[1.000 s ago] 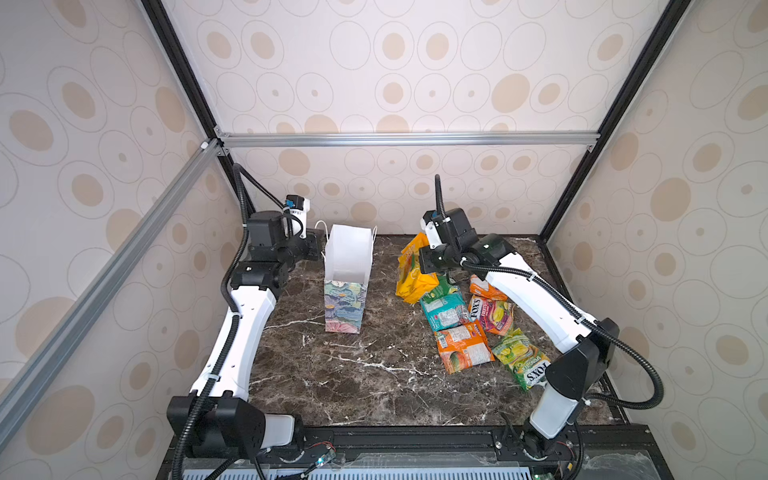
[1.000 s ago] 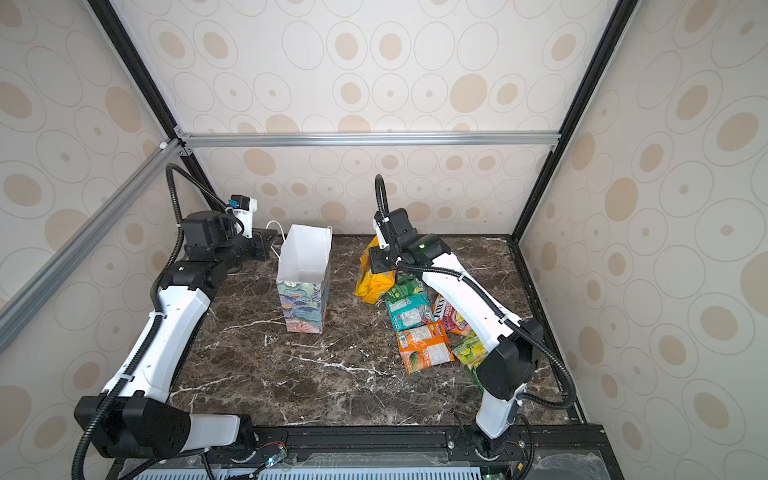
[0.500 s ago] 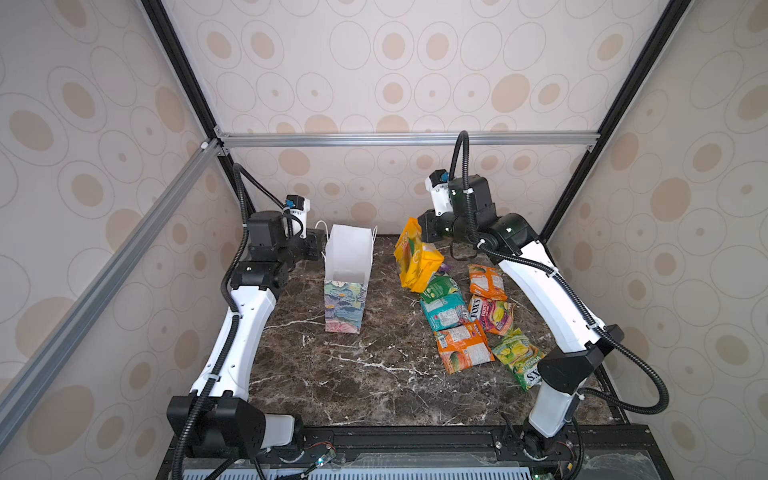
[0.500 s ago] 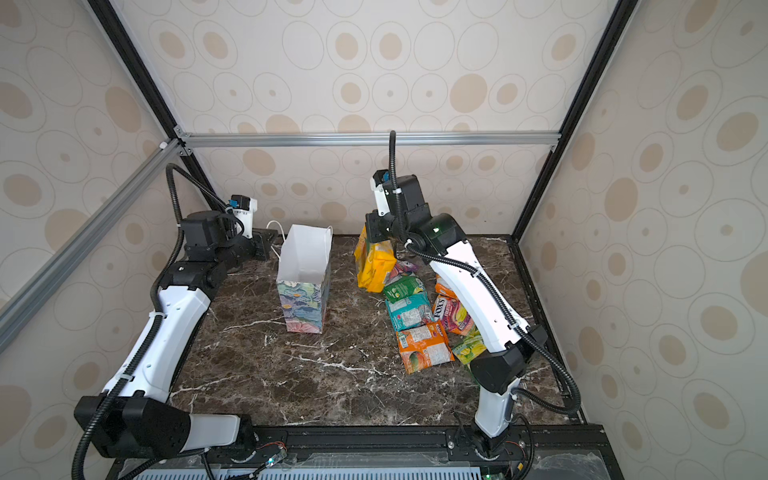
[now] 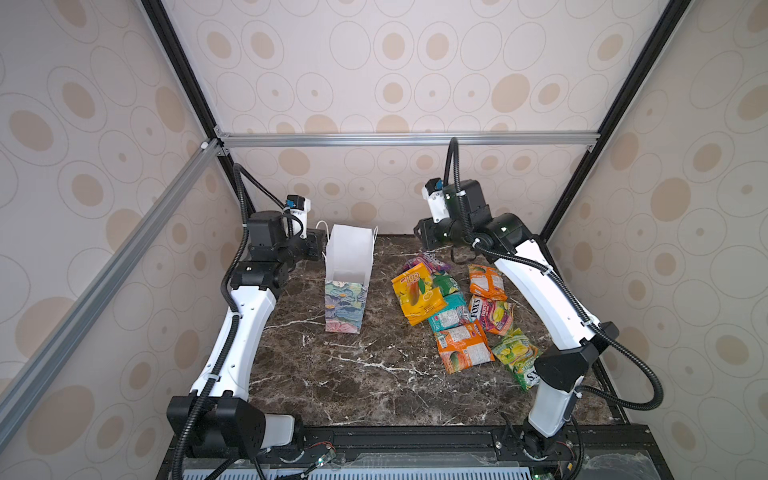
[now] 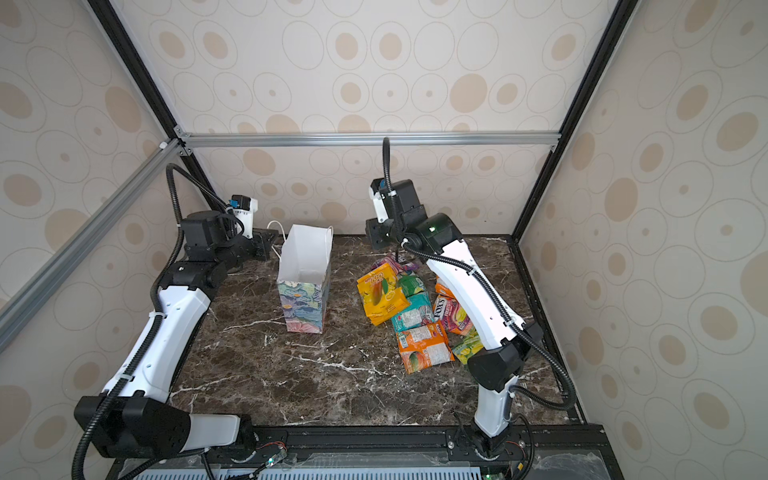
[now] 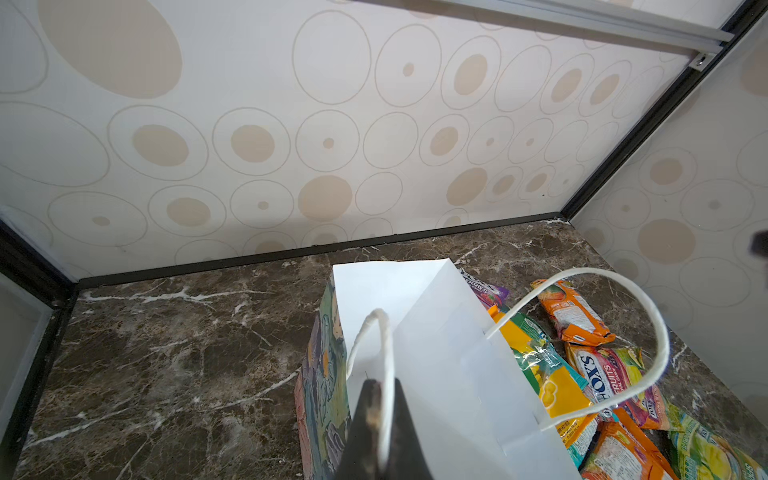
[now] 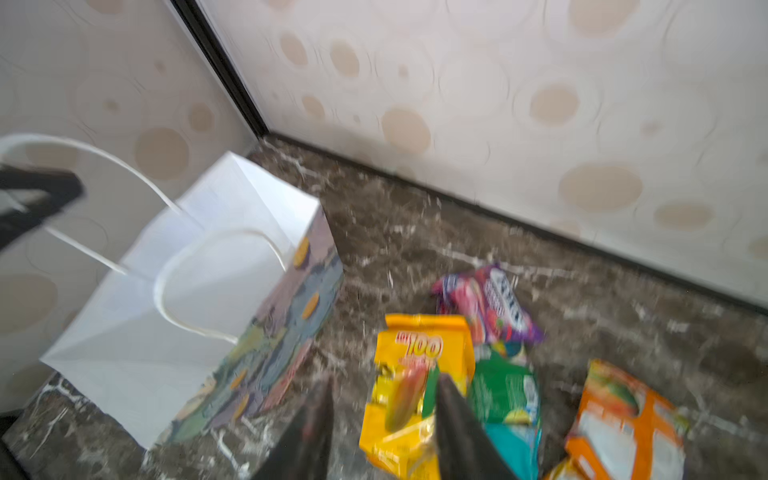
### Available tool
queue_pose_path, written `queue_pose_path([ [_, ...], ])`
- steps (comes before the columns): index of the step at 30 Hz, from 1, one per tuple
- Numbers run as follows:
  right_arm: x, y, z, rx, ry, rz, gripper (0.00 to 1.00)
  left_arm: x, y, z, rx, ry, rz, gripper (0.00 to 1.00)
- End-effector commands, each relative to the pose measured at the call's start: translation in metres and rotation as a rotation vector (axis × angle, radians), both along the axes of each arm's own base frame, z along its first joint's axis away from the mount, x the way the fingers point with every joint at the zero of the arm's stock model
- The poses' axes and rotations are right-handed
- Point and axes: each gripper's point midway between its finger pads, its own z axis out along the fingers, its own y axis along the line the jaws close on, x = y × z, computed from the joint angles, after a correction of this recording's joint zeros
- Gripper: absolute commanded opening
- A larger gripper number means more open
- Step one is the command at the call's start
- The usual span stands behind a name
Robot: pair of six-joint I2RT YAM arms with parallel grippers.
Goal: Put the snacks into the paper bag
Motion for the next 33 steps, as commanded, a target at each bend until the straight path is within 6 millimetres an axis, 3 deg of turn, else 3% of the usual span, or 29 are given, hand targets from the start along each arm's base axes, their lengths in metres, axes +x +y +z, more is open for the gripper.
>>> queue_pose_path([
  [1, -0.025, -0.037, -0.058, -0.157, 0.152, -0.028, 0.56, -0.003, 0.000, 0.015, 0.010, -0.055, -0.016, 0.00],
  [4, -0.040, -0.043, -0.103, -0.203, 0.261, 0.003, 0.63, -0.001, 0.000, 0.013, 0.008, -0.051, -0.014, 0.00],
  [8, -0.039, -0.056, -0.138, -0.298, 0.313, -0.033, 0.67, 0.000, -0.001, 0.011, 0.006, -0.042, -0.019, 0.00],
  [13, -0.035, -0.060, -0.156, -0.312, 0.369, -0.047, 0.71, -0.001, 0.000, 0.012, 0.010, -0.045, -0.013, 0.00],
  [33, -0.024, -0.059, -0.222, -0.246, 0.485, -0.068, 0.69, -0.001, 0.001, 0.013, 0.015, -0.048, -0.012, 0.00],
])
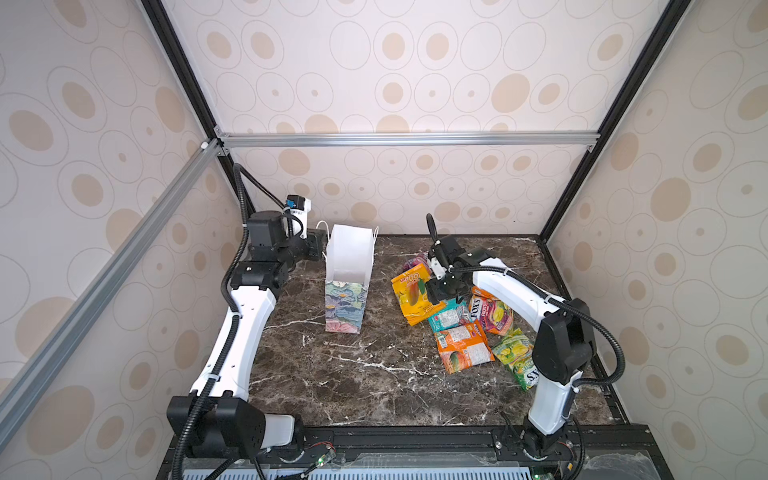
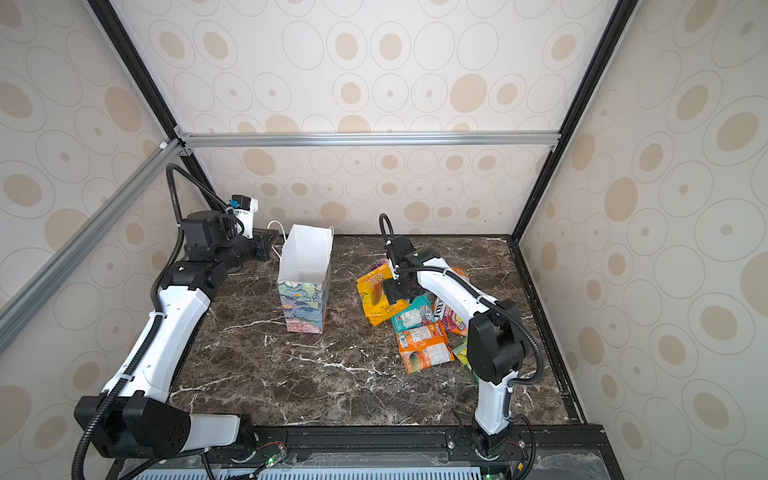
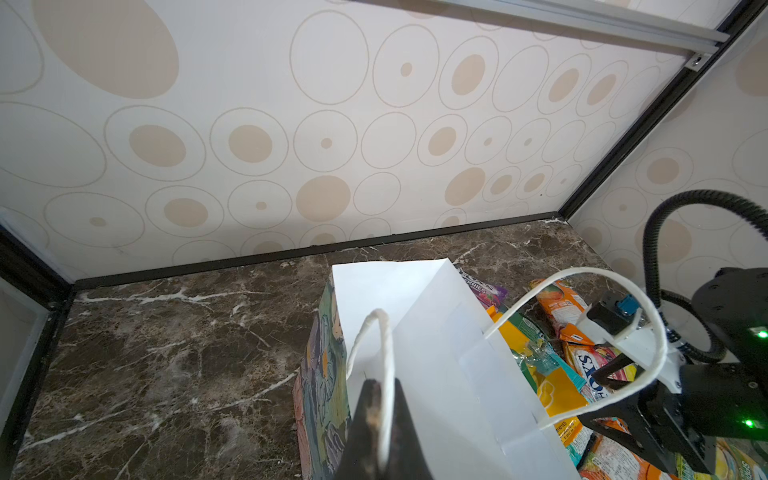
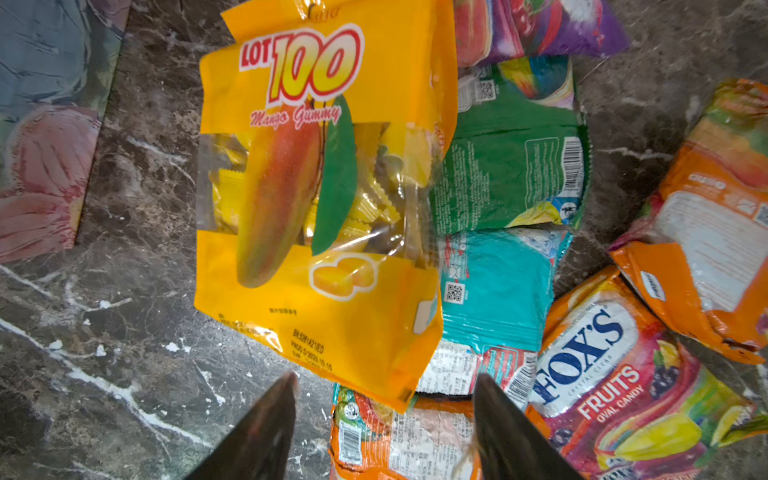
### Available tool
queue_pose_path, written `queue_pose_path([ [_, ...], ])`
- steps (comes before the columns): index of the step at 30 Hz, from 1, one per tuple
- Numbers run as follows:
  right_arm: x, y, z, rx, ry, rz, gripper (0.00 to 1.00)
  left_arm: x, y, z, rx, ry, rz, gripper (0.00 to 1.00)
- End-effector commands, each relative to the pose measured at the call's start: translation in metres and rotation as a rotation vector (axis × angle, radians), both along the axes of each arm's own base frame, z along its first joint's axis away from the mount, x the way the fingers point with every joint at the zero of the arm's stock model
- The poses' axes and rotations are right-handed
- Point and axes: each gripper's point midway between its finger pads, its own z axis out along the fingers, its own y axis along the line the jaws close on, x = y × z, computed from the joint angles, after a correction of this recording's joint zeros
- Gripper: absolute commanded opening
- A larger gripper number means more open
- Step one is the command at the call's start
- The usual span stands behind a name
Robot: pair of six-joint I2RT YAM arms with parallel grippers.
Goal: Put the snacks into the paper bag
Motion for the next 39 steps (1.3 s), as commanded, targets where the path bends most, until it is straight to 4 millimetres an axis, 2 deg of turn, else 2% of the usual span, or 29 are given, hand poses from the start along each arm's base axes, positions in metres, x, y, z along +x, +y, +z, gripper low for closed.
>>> queue_pose_path([
  [1, 0.004, 0.001, -0.010, 0.021, 0.017, -0.013, 0.68, -0.001, 0.002, 0.011, 0.017, -0.045, -0.009, 0.00],
  [10, 0.004, 0.004, -0.034, 0.020, 0.057, -0.017, 0.59, 0.000, 0.002, 0.011, 0.016, -0.043, -0.008, 0.00],
  [17, 0.004, 0.003, -0.043, 0.028, 0.073, -0.040, 0.51, -0.001, 0.001, 0.013, 0.017, -0.048, -0.009, 0.00],
  [24, 0.000, 0.001, -0.048, 0.044, 0.073, -0.081, 0.23, -0.002, 0.004, 0.015, 0.022, -0.059, 0.003, 0.00],
  [28, 0.000, 0.000, -0.046, 0.049, 0.072, -0.094, 0.02, -0.002, 0.003, 0.014, 0.019, -0.055, -0.002, 0.00],
  [29, 0.000, 0.000, -0.045, 0.049, 0.071, -0.096, 0.00, -0.002, 0.002, 0.014, 0.018, -0.054, -0.003, 0.00],
  [33, -0.001, -0.001, -0.036, 0.057, 0.050, -0.102, 0.00, -0.003, 0.002, 0.014, 0.018, -0.054, -0.003, 0.00],
  [39, 0.001, 0.006, -0.008, 0.122, 0.010, -0.102, 0.00, -0.003, 0.003, 0.016, 0.018, -0.059, -0.002, 0.00],
])
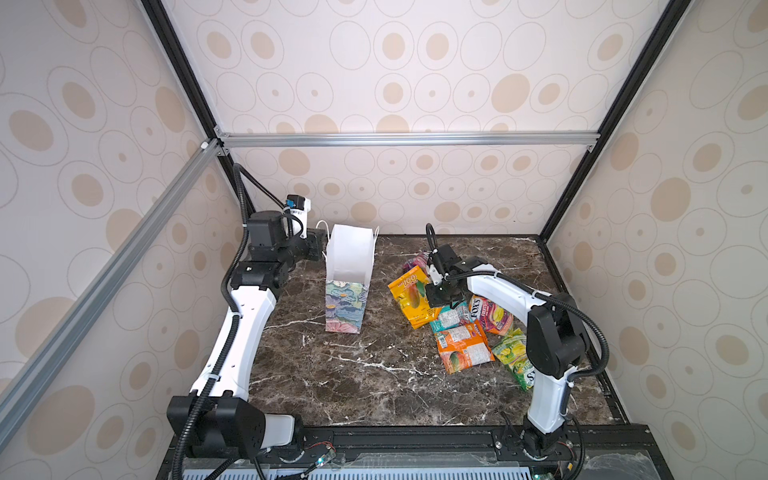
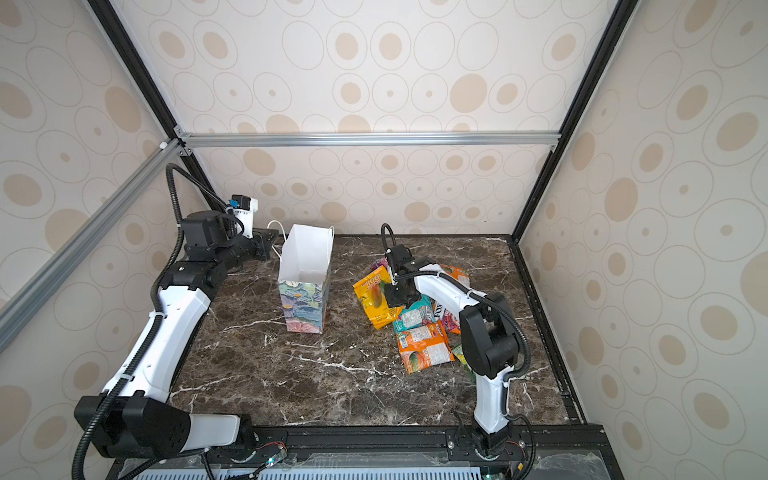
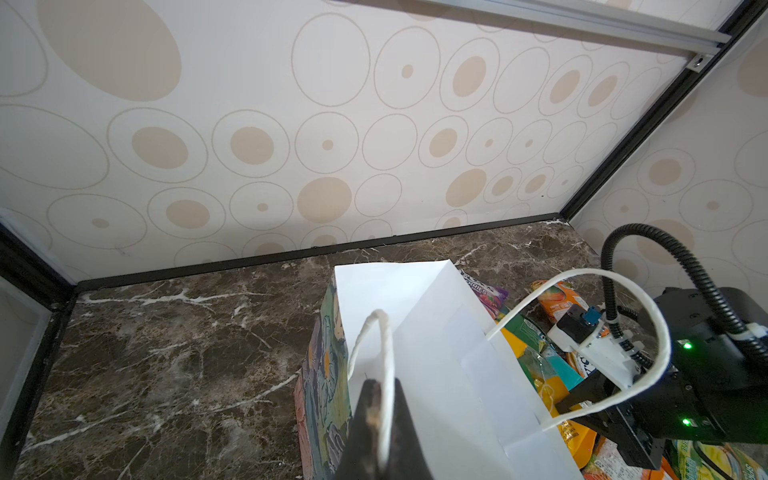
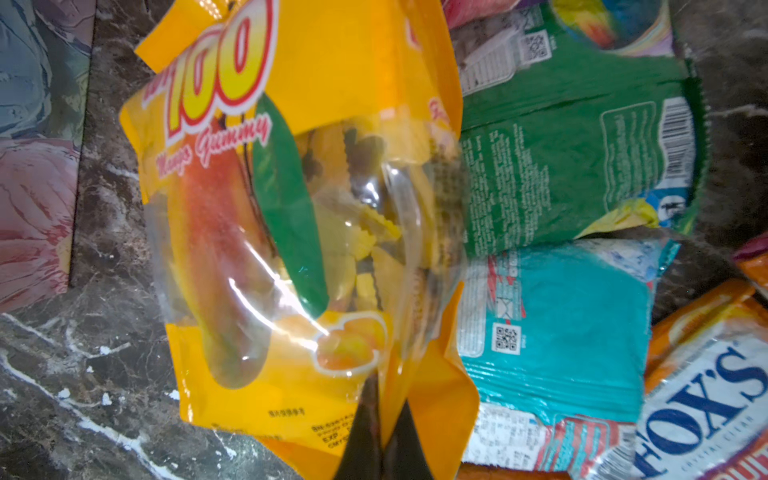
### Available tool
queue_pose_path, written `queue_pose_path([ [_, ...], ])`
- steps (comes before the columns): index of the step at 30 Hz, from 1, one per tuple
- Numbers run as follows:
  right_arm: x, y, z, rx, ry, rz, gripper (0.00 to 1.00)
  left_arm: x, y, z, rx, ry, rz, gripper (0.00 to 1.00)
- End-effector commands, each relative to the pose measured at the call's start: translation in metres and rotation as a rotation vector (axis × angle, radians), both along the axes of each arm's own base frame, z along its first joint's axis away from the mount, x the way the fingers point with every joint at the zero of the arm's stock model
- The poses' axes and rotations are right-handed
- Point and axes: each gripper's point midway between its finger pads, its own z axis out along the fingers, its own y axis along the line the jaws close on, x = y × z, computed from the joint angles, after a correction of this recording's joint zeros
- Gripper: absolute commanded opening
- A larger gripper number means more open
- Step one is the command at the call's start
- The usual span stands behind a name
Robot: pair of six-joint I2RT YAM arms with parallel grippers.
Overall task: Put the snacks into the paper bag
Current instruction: 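Lift the yellow LOT 100 bag with the right gripper toward the paper bag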
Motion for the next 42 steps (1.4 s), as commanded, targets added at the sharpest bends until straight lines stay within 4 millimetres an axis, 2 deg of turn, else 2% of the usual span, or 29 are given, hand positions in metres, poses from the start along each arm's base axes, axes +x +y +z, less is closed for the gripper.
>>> queue_pose_path([
  [1, -0.002, -0.004, 0.032, 0.038, -0.041, -0.025, 0.00, -0.004, 0.002, 0.016, 0.016, -0.055, -0.007, 0.00],
  [3, -0.002, 0.000, 0.042, 0.060, -0.053, -0.019, 0.00, -0.004, 0.002, 0.015, 0.016, -0.054, -0.007, 0.00],
  [15, 0.003, 0.015, 0.138, 0.207, -0.221, 0.030, 0.00, -0.005, 0.002, 0.016, 0.018, -0.056, -0.006, 0.00],
  [20, 0.004, 0.019, 0.163, 0.252, -0.285, 0.057, 0.00, -0.005, 0.002, 0.017, 0.018, -0.060, -0.008, 0.00],
  [27, 0.004, 0.023, 0.217, 0.321, -0.403, 0.089, 0.00, -0.005, 0.001, 0.017, 0.013, -0.059, -0.015, 0.00],
  [35, 0.007, 0.024, 0.258, 0.355, -0.500, 0.101, 0.00, -0.007, 0.000, 0.019, 0.011, -0.065, -0.020, 0.00],
  [42, 0.007, 0.032, 0.301, 0.410, -0.593, 0.134, 0.00, -0.008, -0.001, 0.020, 0.013, -0.069, -0.021, 0.00],
])
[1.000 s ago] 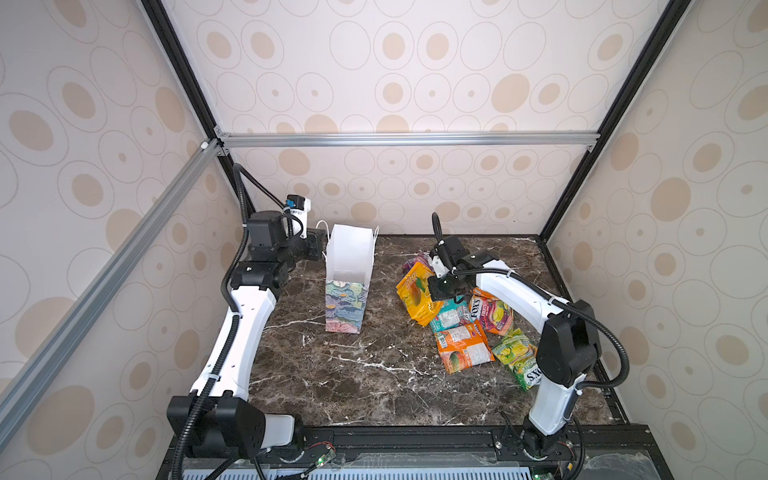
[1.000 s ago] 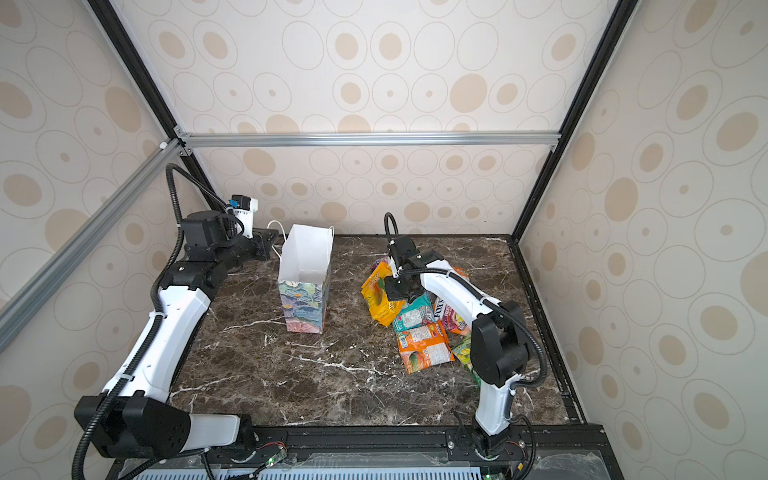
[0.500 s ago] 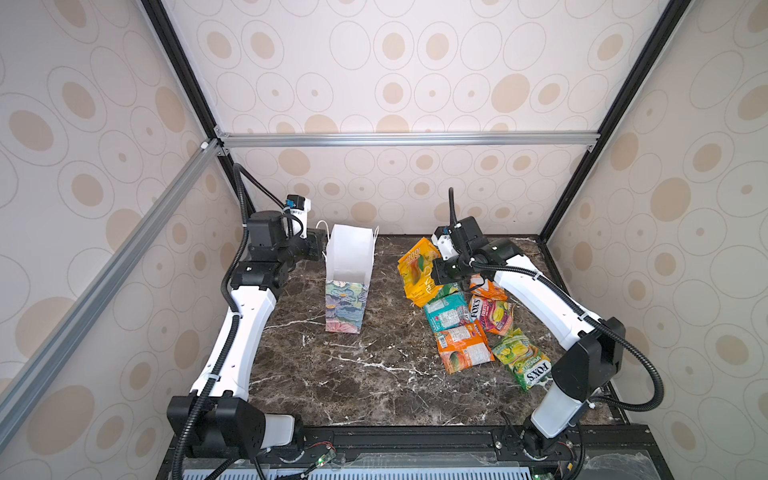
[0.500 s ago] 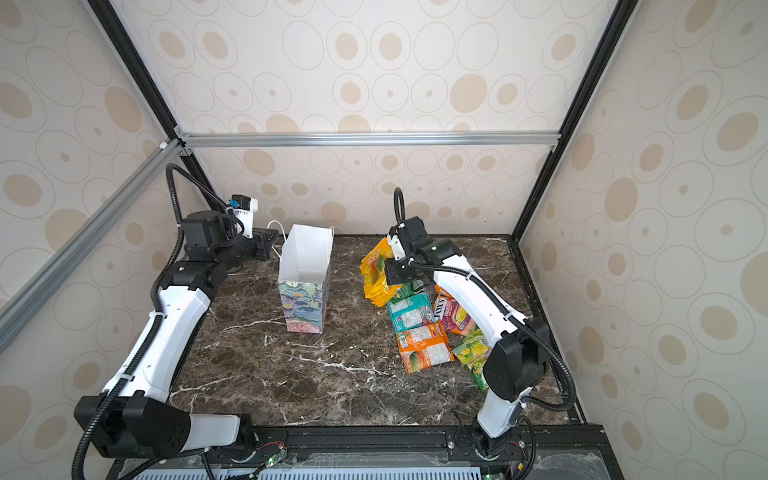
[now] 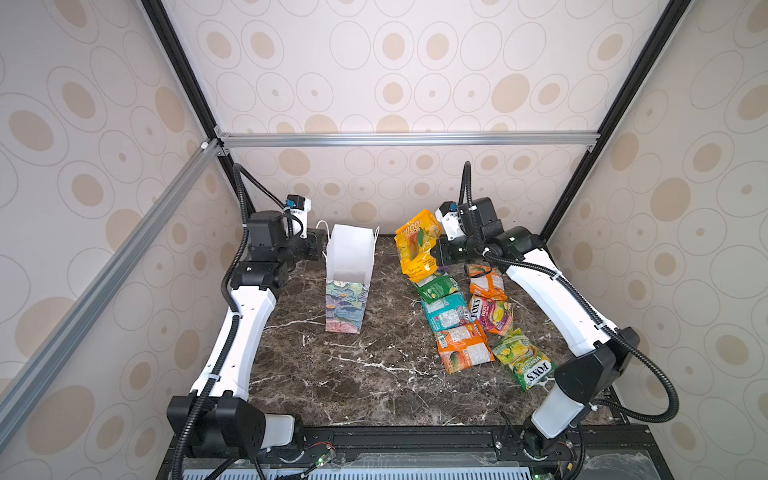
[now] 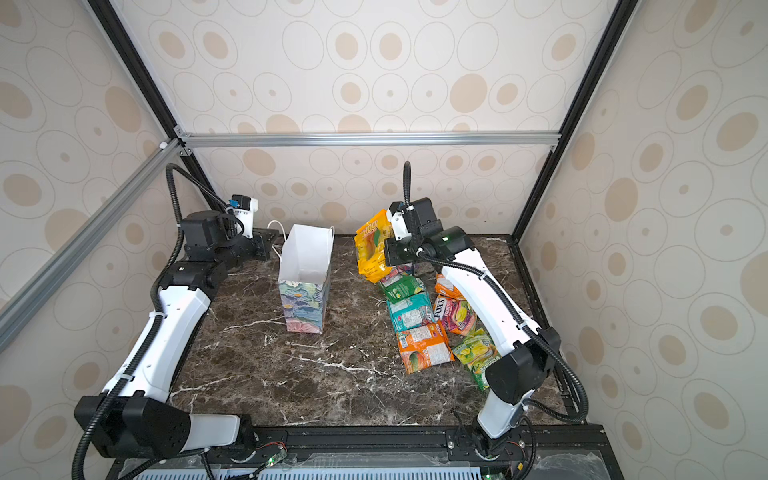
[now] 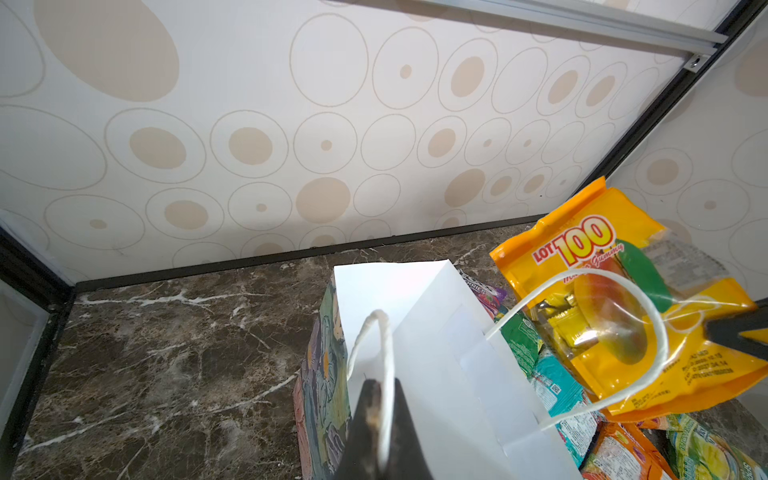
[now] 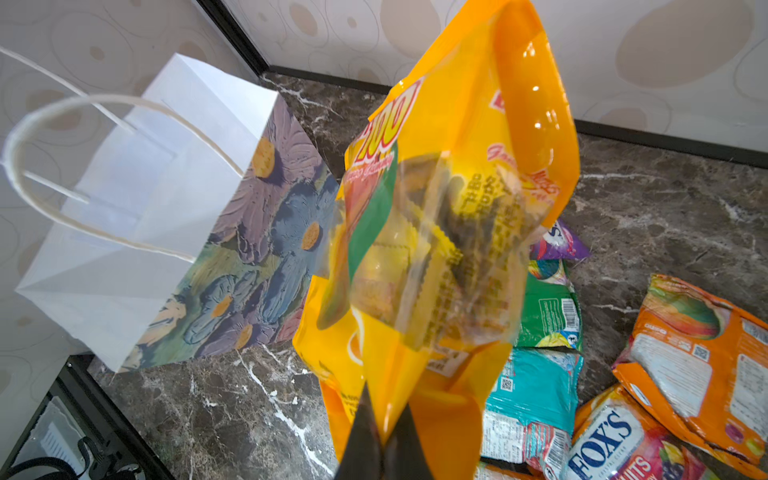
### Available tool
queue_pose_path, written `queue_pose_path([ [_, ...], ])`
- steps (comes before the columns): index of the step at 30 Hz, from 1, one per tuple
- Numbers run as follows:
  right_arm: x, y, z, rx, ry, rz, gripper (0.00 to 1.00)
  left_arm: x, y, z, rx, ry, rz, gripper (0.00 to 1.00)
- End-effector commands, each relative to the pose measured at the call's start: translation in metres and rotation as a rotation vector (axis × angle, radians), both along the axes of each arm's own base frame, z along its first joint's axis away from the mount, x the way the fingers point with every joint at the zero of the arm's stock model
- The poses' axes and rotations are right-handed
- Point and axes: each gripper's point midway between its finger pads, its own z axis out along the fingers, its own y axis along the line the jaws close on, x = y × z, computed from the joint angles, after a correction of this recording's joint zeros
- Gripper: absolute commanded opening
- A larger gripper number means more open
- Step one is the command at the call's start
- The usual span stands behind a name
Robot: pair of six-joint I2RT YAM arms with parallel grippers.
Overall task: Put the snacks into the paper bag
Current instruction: 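Lift the yellow LOT 100 bag with the right gripper toward the paper bag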
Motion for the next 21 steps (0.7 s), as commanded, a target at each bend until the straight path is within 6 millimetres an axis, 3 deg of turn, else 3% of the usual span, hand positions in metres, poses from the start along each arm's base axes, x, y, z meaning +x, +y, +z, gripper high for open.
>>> queue_pose_path([
  [1, -0.002, 0.008, 0.080, 0.104, -0.210, 0.044, 0.00, -0.007, 0.000, 0.020, 0.013, -0.068, -0.016, 0.00],
  [12, -0.018, 0.030, 0.154, 0.142, -0.400, 0.081, 0.00, -0.006, 0.000, 0.019, 0.011, -0.066, -0.015, 0.00],
  [21, -0.035, 0.053, 0.198, 0.225, -0.512, 0.130, 0.00, -0.008, -0.005, 0.020, -0.003, -0.066, -0.049, 0.00],
])
